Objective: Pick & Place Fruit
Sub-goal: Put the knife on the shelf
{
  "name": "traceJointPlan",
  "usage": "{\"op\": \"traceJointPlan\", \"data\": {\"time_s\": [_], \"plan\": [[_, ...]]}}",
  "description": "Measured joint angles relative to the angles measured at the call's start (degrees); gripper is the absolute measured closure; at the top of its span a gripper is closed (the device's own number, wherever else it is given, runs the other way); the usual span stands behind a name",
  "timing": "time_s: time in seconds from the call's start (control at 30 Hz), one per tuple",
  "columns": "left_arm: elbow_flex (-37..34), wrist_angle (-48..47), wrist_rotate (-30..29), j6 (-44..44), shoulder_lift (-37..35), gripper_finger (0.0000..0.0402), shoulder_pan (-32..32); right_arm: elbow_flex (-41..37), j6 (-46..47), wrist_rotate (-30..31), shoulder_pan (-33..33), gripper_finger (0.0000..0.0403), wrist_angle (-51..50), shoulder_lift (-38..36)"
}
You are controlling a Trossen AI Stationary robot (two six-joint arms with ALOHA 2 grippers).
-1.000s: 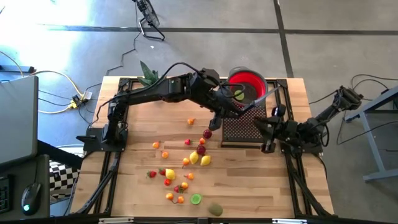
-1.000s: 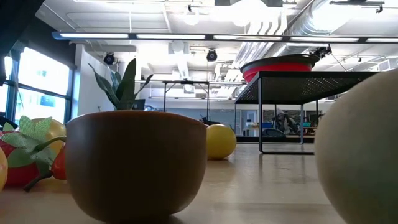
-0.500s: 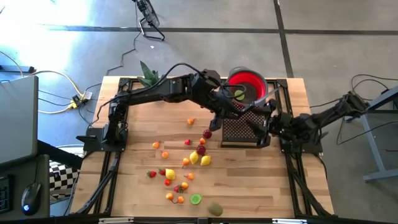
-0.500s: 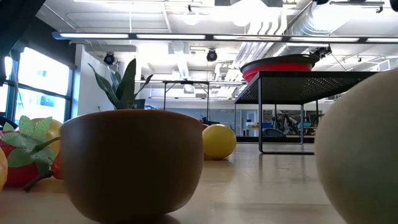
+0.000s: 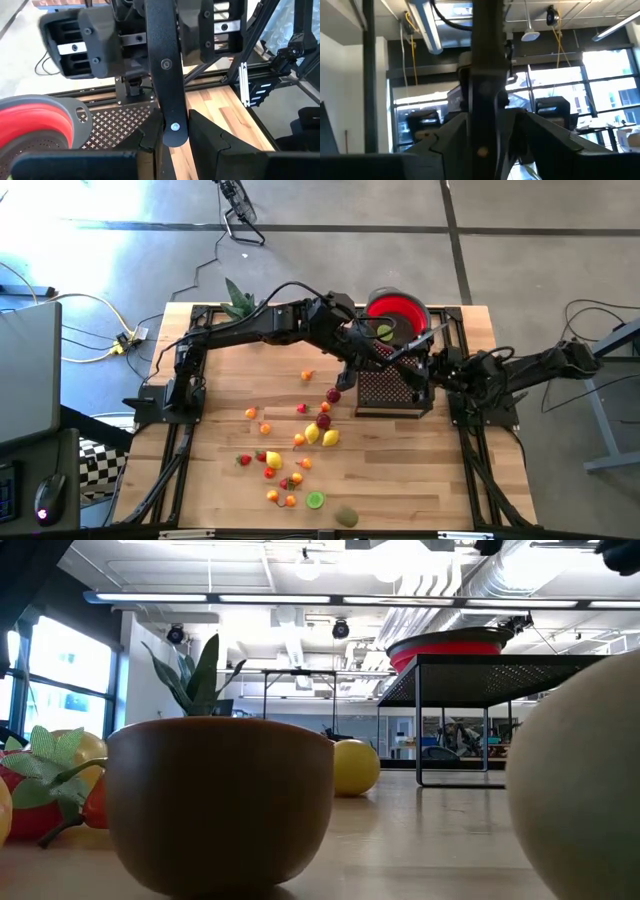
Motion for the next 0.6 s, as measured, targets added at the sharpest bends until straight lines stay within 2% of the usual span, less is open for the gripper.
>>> {"op": "traceJointPlan", "data": {"time_s": [0.17,0.47,0.6], "plan": [[0.0,0.0,-0.5,0.0,0.0,0.0334,0.0,2.5,0.1,-2.7,-1.0,0.0244,-0.1,2.9],[0.0,-1.4,-0.7,0.0,0.0,0.0334,0.0,3.6,-0.4,-2.8,-0.9,0.0332,0.0,3.7],[0.0,-1.3,-0.9,0.0,0.0,0.0334,0.0,3.6,-0.4,-2.8,-0.9,0.0345,0.4,3.7]]}}
